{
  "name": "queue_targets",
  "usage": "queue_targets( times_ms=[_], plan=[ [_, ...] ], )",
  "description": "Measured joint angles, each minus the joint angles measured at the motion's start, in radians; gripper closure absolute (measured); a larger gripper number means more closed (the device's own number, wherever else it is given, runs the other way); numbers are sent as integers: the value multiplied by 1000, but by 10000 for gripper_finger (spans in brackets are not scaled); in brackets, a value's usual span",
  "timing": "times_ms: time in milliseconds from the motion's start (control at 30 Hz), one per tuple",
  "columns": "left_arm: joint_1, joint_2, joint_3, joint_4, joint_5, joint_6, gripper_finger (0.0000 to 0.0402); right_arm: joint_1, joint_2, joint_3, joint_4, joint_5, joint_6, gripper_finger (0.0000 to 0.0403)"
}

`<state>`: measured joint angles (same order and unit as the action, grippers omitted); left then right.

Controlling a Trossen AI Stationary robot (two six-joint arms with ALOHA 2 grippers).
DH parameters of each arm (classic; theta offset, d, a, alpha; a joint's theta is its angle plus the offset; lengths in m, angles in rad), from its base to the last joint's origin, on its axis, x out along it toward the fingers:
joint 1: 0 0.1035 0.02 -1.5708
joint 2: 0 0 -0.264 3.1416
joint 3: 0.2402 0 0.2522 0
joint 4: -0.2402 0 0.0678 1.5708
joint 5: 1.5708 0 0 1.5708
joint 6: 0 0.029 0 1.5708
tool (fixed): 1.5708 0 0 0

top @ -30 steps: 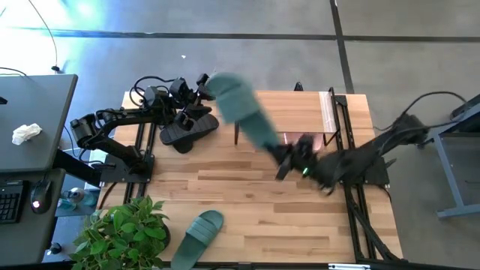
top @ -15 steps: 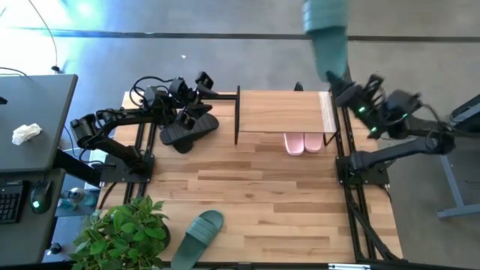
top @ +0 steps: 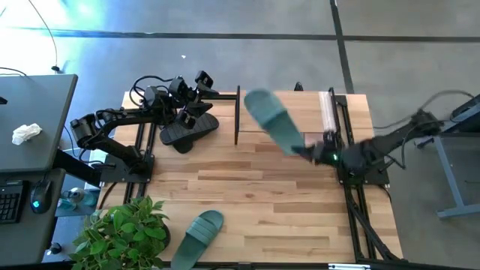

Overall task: Pick and place slides into the shelf
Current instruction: Put the right green slide under the shelf

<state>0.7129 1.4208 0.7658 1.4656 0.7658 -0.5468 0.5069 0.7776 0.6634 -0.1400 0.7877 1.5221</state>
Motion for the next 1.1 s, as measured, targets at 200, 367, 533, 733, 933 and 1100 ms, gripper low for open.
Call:
queue_targets(
  times_ms=[200,367,533,733,933,1100],
  plan=[
    [0,0,0,-1,0,-7,218,315,88,-65,19,274,309,367],
    [0,0,0,-2,-4,-9,218,426,256,-75,-26,312,627,367],
    [0,0,0,-2,-4,-10,218,444,424,-75,12,323,782,367],
    [0,0,0,-2,-7,-11,218,298,604,-73,175,366,782,367],
    [0,0,0,-2,-7,-15,218,161,775,-74,321,281,782,367],
    [0,0,0,-2,-5,-34,218,127,873,-74,457,254,793,367]
  ],
)
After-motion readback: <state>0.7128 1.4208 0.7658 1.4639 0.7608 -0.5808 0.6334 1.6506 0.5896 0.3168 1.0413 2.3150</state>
